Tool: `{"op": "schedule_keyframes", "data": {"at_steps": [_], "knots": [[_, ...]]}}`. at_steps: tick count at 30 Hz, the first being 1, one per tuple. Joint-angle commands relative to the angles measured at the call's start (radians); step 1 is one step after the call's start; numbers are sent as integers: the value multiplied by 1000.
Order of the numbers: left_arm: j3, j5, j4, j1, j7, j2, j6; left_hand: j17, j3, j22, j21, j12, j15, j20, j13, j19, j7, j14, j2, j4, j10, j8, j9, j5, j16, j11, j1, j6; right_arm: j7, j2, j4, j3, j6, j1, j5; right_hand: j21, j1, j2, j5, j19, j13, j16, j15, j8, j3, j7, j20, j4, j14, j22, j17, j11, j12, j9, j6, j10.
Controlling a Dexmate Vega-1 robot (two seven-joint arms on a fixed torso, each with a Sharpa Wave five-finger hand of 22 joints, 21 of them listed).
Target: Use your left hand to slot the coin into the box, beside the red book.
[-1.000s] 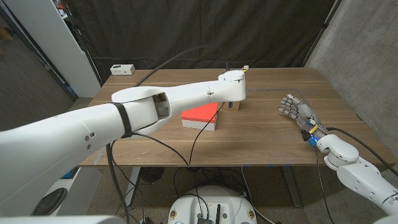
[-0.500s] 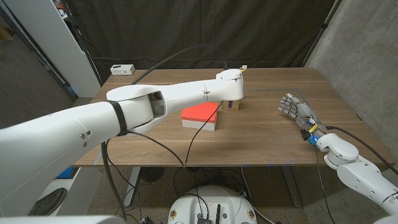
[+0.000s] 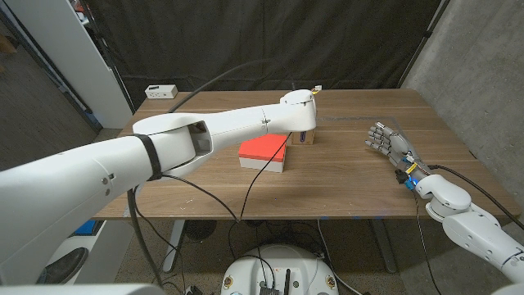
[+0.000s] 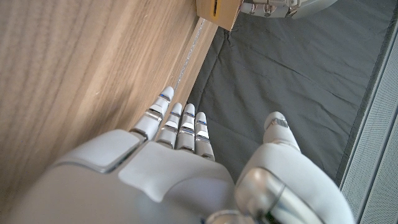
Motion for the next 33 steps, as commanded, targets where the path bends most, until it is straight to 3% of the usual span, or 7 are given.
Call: {"op": "schedule_keyframes", "data": {"at_steps": [1,15,25,30,32,33], "knots": [[-62,-11,-126,41,52,64,-13,5,11,8,14,5,0,-64,7,13,12,8,13,3,6,3,0,1,-1,1,-1,10,-16,1,-9,-2,5,-3,-13,5,4,3,2,8,5,1,-4,0,1,-6,3,-4,8,4,4,0,2,6,6,12],[-147,16,-211,135,181,98,-52,-1,20,6,12,-2,-1,-64,4,11,16,16,13,-2,10,0,-19,-1,-9,1,-15,-4,-34,6,-27,-3,2,-13,-19,5,4,3,2,8,5,2,-3,0,1,-6,4,-4,10,4,5,1,3,6,6,15],[-195,25,-258,186,222,119,-74,0,26,10,15,7,-1,-64,19,14,16,17,13,-3,18,2,-25,-1,-10,2,-15,-6,-42,4,-37,-4,-3,-16,-27,5,4,2,2,8,5,1,-4,0,1,-7,4,-5,10,4,5,1,2,6,5,13],[-258,24,-328,249,264,164,-109,11,33,12,12,8,0,-64,29,6,12,16,17,0,9,6,-30,1,-6,1,-20,5,-48,7,-45,-6,-3,-16,-31,5,4,2,2,8,5,1,-3,0,0,-7,4,-4,10,4,5,1,2,6,6,15],[-304,39,-375,311,327,190,-132,-23,32,-33,-19,-9,0,-64,20,-22,11,-19,21,0,-16,6,-33,0,-41,0,-25,12,-51,10,-48,-9,2,-13,-37,5,4,2,2,8,5,1,-3,0,0,-7,4,-4,10,4,5,0,2,6,6,14],[-306,41,-375,312,328,189,-134,-59,26,-64,-34,-32,0,-64,-5,-34,10,-37,21,-3,-33,5,-34,-1,-68,-1,-25,17,-51,10,-48,-9,2,-13,-37,5,4,2,2,8,5,2,-5,0,0,-6,4,-4,11,4,5,0,2,6,6,14]]}}
